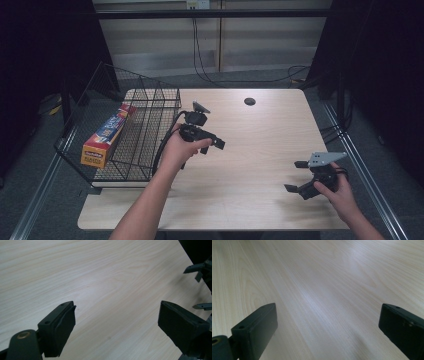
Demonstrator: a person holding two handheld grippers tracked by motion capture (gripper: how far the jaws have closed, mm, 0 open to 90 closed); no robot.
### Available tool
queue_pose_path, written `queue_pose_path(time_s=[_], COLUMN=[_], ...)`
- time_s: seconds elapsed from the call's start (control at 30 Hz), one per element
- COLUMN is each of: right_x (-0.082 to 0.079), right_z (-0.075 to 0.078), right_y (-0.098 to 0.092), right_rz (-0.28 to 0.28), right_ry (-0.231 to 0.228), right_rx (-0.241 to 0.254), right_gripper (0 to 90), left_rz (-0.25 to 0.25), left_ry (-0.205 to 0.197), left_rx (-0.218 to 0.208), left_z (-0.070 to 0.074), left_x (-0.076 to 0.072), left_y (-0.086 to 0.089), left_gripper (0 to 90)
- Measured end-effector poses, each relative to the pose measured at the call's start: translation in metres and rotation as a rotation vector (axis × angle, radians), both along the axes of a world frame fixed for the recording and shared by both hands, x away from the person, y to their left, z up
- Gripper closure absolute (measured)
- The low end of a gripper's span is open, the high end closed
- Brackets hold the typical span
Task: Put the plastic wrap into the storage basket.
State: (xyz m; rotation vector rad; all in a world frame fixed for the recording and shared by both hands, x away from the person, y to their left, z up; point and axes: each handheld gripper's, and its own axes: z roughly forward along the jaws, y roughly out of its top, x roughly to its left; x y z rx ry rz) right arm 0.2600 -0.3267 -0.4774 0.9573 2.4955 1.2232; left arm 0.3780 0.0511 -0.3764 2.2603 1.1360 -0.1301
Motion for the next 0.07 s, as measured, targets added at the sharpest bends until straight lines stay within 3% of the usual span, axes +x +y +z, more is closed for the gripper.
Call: queue_pose_path(time_s=[0.07], right_x=[0.0003], right_z=[-0.0009], right_y=[0.0012], right_rz=[-0.006], right_ry=[0.000], right_rx=[-0.008], right_gripper=[1.8], left_rz=[-0.015], left_ry=[-0.006], left_rx=[0.004], left_z=[-0.0028], left_x=[-0.0026], left_y=[-0.0025], left_gripper=[14.0])
